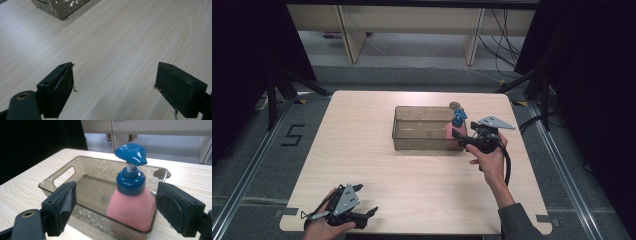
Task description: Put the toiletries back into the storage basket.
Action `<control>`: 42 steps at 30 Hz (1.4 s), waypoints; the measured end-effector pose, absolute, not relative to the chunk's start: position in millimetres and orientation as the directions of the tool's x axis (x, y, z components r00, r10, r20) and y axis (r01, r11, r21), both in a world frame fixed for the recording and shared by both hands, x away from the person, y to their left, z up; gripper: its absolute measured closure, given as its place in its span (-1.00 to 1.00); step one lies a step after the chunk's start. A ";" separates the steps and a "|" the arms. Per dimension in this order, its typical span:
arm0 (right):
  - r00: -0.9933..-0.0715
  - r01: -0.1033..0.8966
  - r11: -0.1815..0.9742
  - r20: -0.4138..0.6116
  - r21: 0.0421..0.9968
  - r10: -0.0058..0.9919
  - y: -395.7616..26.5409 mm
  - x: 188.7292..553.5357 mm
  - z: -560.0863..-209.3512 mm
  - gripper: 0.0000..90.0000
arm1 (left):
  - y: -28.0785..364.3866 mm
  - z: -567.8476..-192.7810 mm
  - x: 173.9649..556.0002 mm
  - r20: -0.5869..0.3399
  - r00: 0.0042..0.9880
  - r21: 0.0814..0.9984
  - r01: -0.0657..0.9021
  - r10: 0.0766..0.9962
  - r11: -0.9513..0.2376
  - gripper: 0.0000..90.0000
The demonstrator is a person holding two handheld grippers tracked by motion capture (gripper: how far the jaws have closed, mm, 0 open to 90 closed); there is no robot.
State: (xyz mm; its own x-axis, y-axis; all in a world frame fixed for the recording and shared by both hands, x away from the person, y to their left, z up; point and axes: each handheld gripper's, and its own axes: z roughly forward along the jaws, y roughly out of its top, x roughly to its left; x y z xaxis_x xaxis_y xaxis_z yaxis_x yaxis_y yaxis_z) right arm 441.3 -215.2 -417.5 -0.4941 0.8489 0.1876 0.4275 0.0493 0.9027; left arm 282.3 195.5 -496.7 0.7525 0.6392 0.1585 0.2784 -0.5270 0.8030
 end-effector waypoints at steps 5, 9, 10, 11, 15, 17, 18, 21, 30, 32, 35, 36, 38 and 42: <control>-0.516 0.403 0.073 0.160 0.912 0.841 -215.4 436.3 -417.5 -0.64 | 195.5 -496.7 282.4 0.157 0.752 0.804 0.279 0.641 -0.525 -0.67; -0.530 0.412 0.060 0.185 0.909 0.827 -213.1 431.1 -418.6 -0.65 | 195.0 -497.6 282.2 0.158 0.748 0.806 0.279 0.645 -0.522 -0.67; -0.531 0.426 0.063 0.194 0.902 0.825 -212.1 429.4 -418.8 -0.65 | 195.6 -496.8 282.7 0.159 0.752 0.801 0.280 0.639 -0.529 -0.67; -0.534 0.406 0.060 0.184 0.912 0.825 -211.2 428.9 -420.4 -0.65 | 197.0 -495.4 283.0 0.180 0.758 0.787 0.271 0.627 -0.554 -0.67; -0.536 0.428 0.062 0.198 0.901 0.821 -209.0 423.7 -421.0 -0.65 | 195.6 -496.5 282.3 0.156 0.752 0.804 0.280 0.641 -0.524 -0.67; -0.537 0.432 0.068 0.196 0.899 0.821 -208.8 422.2 -422.0 -0.65 | 195.7 -496.6 282.3 0.161 0.752 0.804 0.276 0.639 -0.527 -0.67; -0.546 0.408 0.082 0.171 0.909 0.820 -209.2 422.6 -423.2 -0.65 | 195.7 -496.7 282.0 0.159 0.754 0.803 0.277 0.638 -0.528 -0.67; -0.550 0.415 0.075 0.184 0.907 0.815 -209.4 419.4 -423.7 -0.65 | 197.0 -495.3 282.7 0.180 0.759 0.789 0.269 0.625 -0.553 -0.67; -0.557 0.417 0.076 0.189 0.906 0.809 -210.0 410.9 -424.2 -0.65 | 196.0 -496.1 282.1 0.170 0.754 0.796 0.274 0.634 -0.539 -0.67; -0.552 0.434 0.060 0.212 0.899 0.806 -208.9 407.4 -423.8 -0.65 | 195.6 -496.5 282.2 0.159 0.752 0.803 0.278 0.640 -0.527 -0.67; -0.558 0.422 0.066 0.201 0.904 0.805 -209.3 406.1 -425.9 -0.65 | 195.6 -496.4 281.8 0.165 0.749 0.805 0.274 0.641 -0.527 -0.67; -0.566 0.412 0.082 0.184 0.907 0.804 -210.2 406.4 -426.3 -0.65 | 195.6 -496.5 281.8 0.163 0.751 0.803 0.275 0.640 -0.528 -0.67; -0.565 0.410 0.095 0.171 0.907 0.807 -210.8 404.7 -425.7 -0.65 | 197.1 -495.1 282.8 0.180 0.758 0.790 0.269 0.627 -0.552 -0.67; -0.574 0.404 0.084 0.181 0.911 0.799 -210.1 402.5 -426.6 -0.65 | 195.7 -496.4 281.8 0.165 0.749 0.804 0.275 0.641 -0.527 -0.67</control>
